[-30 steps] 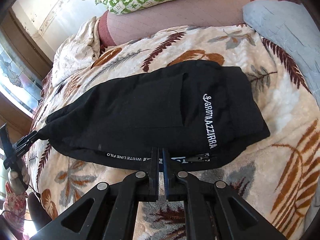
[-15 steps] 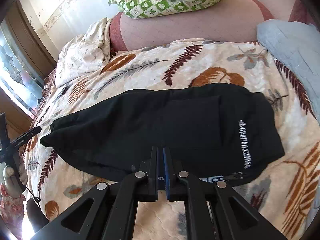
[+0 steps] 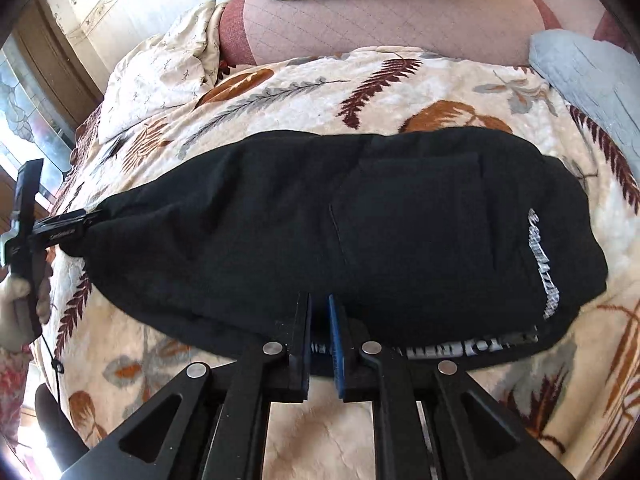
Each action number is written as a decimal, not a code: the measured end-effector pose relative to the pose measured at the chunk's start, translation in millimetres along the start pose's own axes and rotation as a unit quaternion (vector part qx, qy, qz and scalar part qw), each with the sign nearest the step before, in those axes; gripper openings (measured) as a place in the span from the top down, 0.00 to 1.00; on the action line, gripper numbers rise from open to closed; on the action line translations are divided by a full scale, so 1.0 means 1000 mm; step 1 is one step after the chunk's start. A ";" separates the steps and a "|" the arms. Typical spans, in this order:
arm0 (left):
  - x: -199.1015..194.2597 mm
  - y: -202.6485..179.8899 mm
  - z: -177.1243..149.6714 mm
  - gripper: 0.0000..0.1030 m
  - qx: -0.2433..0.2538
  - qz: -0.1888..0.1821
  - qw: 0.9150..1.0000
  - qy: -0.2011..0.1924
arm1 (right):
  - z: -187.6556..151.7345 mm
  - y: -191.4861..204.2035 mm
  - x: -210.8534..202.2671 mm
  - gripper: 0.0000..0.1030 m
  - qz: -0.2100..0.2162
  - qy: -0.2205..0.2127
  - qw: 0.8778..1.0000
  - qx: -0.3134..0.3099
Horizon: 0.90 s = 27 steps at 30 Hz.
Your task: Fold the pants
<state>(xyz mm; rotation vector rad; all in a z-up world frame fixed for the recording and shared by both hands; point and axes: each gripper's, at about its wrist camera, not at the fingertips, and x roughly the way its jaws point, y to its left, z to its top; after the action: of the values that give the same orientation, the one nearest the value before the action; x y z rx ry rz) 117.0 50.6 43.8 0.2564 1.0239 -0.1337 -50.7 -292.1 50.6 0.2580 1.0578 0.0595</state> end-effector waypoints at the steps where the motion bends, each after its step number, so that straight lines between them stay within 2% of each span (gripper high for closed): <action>1: -0.002 0.001 0.002 0.25 -0.003 -0.005 1.000 -0.003 | -0.002 -0.002 -0.003 0.84 0.003 0.003 1.000 0.004; 2: -0.005 0.003 0.004 0.25 -0.008 -0.011 1.000 -0.005 | -0.005 -0.004 -0.005 0.70 0.007 0.008 1.000 0.007; 3: -0.010 0.007 0.004 0.25 -0.017 -0.023 1.000 -0.008 | -0.010 -0.004 -0.006 0.45 0.015 0.019 1.000 0.008; 4: -0.017 0.011 0.003 0.25 -0.027 -0.035 0.999 -0.011 | -0.013 -0.002 -0.005 0.36 0.015 0.031 0.999 0.003; 5: -0.023 0.015 0.000 0.25 -0.035 -0.045 0.998 -0.014 | -0.016 0.000 -0.006 0.32 0.007 0.037 0.999 -0.007; 6: -0.030 0.018 -0.004 0.25 -0.040 -0.047 0.998 -0.018 | -0.018 0.006 -0.010 0.32 -0.011 0.033 0.999 -0.024; 8: -0.041 0.021 -0.016 0.25 -0.039 -0.034 0.998 -0.027 | -0.014 0.016 -0.022 0.32 -0.019 0.009 0.999 -0.041; 12: -0.036 0.021 -0.044 0.25 -0.018 0.011 1.000 -0.004 | 0.018 0.050 -0.039 0.32 0.028 -0.036 0.998 -0.052; 15: -0.031 0.022 -0.060 0.25 -0.023 0.010 1.000 0.006 | 0.042 0.090 -0.030 0.32 0.061 -0.033 0.995 -0.072; 17: -0.034 0.024 -0.065 0.25 -0.032 0.005 0.999 -0.003 | 0.055 0.127 -0.014 0.32 0.081 -0.025 0.991 -0.101; 23: -0.051 0.041 -0.072 0.25 -0.073 -0.021 0.996 -0.038 | 0.075 0.231 0.051 0.32 0.084 0.010 0.979 -0.188; 27: -0.064 0.057 -0.080 0.25 -0.095 -0.034 0.993 -0.057 | 0.083 0.278 0.098 0.32 0.044 0.023 0.973 -0.227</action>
<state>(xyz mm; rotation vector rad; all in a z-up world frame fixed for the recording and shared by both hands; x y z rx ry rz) 31.3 126.4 67.6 0.0397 0.9259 -0.1099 90.6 -21.4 71.2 -0.1127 1.0483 0.3850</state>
